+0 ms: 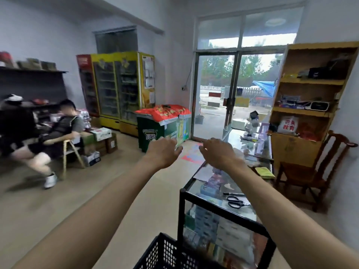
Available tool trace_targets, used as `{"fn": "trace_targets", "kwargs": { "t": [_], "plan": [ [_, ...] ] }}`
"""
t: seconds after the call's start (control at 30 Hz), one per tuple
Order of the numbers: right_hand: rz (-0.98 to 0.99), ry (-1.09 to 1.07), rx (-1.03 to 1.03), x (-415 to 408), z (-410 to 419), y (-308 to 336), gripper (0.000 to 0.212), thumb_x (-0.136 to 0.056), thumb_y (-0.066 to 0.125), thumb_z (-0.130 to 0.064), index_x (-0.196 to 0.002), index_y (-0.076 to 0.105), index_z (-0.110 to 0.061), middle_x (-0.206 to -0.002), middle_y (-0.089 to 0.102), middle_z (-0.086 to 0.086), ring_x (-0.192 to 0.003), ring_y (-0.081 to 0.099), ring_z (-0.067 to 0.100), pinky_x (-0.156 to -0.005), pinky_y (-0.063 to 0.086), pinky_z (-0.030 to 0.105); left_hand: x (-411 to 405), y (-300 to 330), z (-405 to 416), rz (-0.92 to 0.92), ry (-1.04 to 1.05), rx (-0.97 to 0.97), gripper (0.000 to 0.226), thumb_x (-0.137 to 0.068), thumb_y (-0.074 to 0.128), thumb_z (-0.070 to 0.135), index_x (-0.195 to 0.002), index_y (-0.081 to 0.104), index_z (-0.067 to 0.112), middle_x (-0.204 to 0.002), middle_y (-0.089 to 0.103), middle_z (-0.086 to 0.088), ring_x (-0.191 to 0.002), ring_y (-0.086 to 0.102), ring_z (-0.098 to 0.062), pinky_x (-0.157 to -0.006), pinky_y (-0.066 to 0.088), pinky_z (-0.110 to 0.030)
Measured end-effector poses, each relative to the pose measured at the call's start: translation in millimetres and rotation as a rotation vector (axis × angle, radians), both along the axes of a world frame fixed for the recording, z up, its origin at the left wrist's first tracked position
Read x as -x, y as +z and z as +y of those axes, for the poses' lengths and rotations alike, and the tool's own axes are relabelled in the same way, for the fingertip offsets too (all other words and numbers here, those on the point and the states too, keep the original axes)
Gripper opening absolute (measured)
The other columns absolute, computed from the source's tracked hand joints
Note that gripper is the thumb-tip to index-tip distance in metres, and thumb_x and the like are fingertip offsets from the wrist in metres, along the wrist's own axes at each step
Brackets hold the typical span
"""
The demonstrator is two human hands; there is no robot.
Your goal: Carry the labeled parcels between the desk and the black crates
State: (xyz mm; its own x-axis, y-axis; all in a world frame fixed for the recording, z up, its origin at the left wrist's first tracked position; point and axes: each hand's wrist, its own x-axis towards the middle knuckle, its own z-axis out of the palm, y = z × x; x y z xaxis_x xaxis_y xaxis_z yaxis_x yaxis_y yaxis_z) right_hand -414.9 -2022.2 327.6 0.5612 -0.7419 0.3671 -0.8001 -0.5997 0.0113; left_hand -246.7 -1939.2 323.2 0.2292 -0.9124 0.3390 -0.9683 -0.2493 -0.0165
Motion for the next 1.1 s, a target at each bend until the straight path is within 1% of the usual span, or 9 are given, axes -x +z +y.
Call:
{"fn": "trace_targets", "kwargs": {
  "t": [0.1,0.23,0.27,0.37,0.57,0.77,0.9,1.03,1.1],
  "plan": [
    [-0.014,0.143,0.011,-63.3,22.9,6.4,0.039,-0.106,0.034,-0.034,-0.115,0.063,-0.010,-0.119,0.063,0.015,-0.110,0.061,0.034,-0.085,0.047,0.040,-48.7,6.7,49.6,0.017,0.125,-0.012,0.044,-0.106,0.037,0.048,-0.125,0.059,0.015,-0.130,0.063,-0.011,-0.123,0.056,-0.031,-0.097,0.043,-0.042],
    [-0.042,0.363,0.006,-159.7,73.9,20.0,0.032,-0.105,0.036,-0.033,-0.084,0.052,-0.014,-0.107,0.064,0.013,-0.101,0.062,0.033,-0.084,0.051,0.045,-122.9,23.7,133.0,0.044,0.313,0.029,0.043,-0.104,0.039,0.049,-0.121,0.063,0.017,-0.130,0.064,-0.010,-0.124,0.056,-0.031,-0.098,0.043,-0.043],
    [-0.046,0.424,0.019,-185.9,91.4,25.1,0.031,-0.105,0.036,-0.031,-0.083,0.053,-0.015,-0.107,0.064,0.012,-0.101,0.062,0.033,-0.084,0.051,0.046,-141.8,30.2,157.2,0.040,0.364,0.043,0.043,-0.104,0.039,0.048,-0.121,0.063,0.017,-0.129,0.064,-0.010,-0.123,0.057,-0.031,-0.097,0.043,-0.042],
    [-0.058,0.560,0.058,-261.1,151.1,37.7,0.027,-0.105,0.036,-0.027,-0.097,0.059,-0.016,-0.110,0.065,0.009,-0.105,0.062,0.032,-0.075,0.045,0.040,-194.0,47.4,233.1,0.010,0.519,0.063,0.042,-0.105,0.036,0.047,-0.120,0.064,0.019,-0.125,0.066,-0.008,-0.119,0.059,-0.030,-0.092,0.044,-0.041],
    [-0.086,0.865,0.039,-392.8,290.3,55.2,0.028,-0.103,0.037,-0.032,-0.092,0.057,-0.015,-0.109,0.065,0.010,-0.104,0.062,0.033,-0.071,0.041,0.038,-268.4,70.4,404.6,-0.008,0.813,0.077,0.044,-0.106,0.036,0.047,-0.119,0.064,0.016,-0.122,0.068,-0.008,-0.117,0.059,-0.030,-0.088,0.043,-0.040],
    [-0.149,1.142,0.028,-479.6,450.8,54.0,0.039,-0.104,0.036,-0.036,-0.108,0.065,-0.011,-0.117,0.065,0.011,-0.109,0.061,0.035,-0.077,0.041,0.040,-297.2,59.7,570.2,-0.025,1.078,0.080,0.045,-0.107,0.036,0.047,-0.125,0.063,0.016,-0.123,0.068,-0.006,-0.114,0.063,-0.028,-0.087,0.047,-0.039],
    [-0.149,1.341,0.004,-509.4,553.2,53.7,0.038,-0.105,0.035,-0.035,-0.099,0.062,-0.009,-0.112,0.063,0.012,-0.104,0.061,0.036,-0.073,0.037,0.038,-296.3,50.5,667.7,-0.004,1.242,0.079,0.045,-0.107,0.036,0.048,-0.124,0.064,0.017,-0.121,0.068,-0.004,-0.111,0.063,-0.026,-0.082,0.046,-0.037],
    [-0.158,1.516,0.004,-527.8,652.2,52.2,0.039,-0.106,0.036,-0.036,-0.097,0.062,-0.009,-0.110,0.062,0.012,-0.103,0.061,0.035,-0.073,0.036,0.038,-285.9,44.6,752.8,-0.017,1.403,0.124,0.044,-0.107,0.038,0.048,-0.117,0.067,0.016,-0.117,0.068,-0.005,-0.106,0.063,-0.027,-0.086,0.048,-0.040],
    [-0.152,1.600,0.014,-533.7,699.6,49.4,0.039,-0.106,0.036,-0.036,-0.095,0.061,-0.009,-0.109,0.061,0.012,-0.103,0.060,0.035,-0.073,0.036,0.038,-277.3,41.6,789.5,-0.025,1.478,0.144,0.044,-0.107,0.038,0.047,-0.119,0.066,0.015,-0.119,0.067,-0.005,-0.107,0.062,-0.027,-0.088,0.049,-0.041]
  ]
}}
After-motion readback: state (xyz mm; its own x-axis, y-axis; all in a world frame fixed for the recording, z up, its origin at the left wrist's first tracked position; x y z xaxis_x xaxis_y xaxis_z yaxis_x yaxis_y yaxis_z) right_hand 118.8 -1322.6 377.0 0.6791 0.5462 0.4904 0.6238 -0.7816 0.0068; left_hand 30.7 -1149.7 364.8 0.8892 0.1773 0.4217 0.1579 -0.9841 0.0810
